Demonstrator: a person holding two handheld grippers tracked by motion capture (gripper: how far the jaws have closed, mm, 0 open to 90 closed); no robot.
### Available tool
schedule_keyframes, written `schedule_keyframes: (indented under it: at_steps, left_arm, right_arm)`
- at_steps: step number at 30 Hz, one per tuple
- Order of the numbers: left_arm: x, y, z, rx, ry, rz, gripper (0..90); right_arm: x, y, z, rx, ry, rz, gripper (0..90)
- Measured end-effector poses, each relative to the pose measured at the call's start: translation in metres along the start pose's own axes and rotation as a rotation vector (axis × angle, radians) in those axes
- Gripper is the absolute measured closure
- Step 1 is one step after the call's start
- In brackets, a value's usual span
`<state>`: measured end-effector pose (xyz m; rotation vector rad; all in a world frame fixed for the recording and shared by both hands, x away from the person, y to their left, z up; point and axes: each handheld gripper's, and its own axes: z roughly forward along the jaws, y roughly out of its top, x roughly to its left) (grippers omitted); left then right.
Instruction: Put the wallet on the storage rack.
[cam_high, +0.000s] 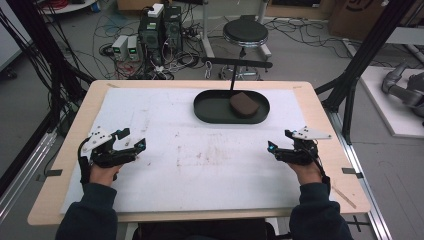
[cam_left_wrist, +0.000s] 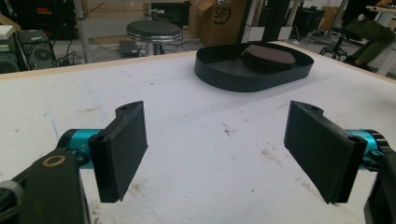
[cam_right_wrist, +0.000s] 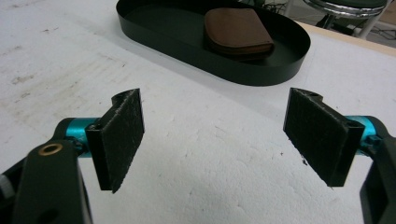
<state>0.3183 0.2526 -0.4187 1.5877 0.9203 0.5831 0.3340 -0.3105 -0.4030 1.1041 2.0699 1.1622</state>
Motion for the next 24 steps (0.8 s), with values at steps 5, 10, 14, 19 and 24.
schedule_keyframes:
  at_steps: [5, 10, 14, 19, 24]
  left_arm:
    - [0.0011, -0.0004, -0.0008, -0.001, 0.0, -0.001, 21.2]
    - [0.0, -0.0004, -0.0006, -0.001, -0.001, -0.002, 21.2]
    - [0.0, -0.001, -0.0001, 0.002, 0.001, -0.003, 21.2]
    - [0.0, -0.002, 0.0015, 0.011, 0.004, -0.003, 21.2]
    - [0.0007, -0.003, 0.0024, 0.014, 0.008, -0.01, 21.2]
  right_arm:
    - [0.0054, -0.0011, 0.0003, -0.002, -0.009, -0.039, 20.8]
    - [0.0067, -0.0008, 0.0016, -0.008, -0.017, -0.068, 20.8]
    - [0.006, -0.0024, 0.0033, -0.001, -0.02, -0.061, 20.8]
    - [0.0047, -0.0048, 0.0065, 0.013, -0.02, -0.065, 20.8]
    - [0.0042, -0.0055, 0.0076, 0.018, -0.023, -0.067, 20.8]
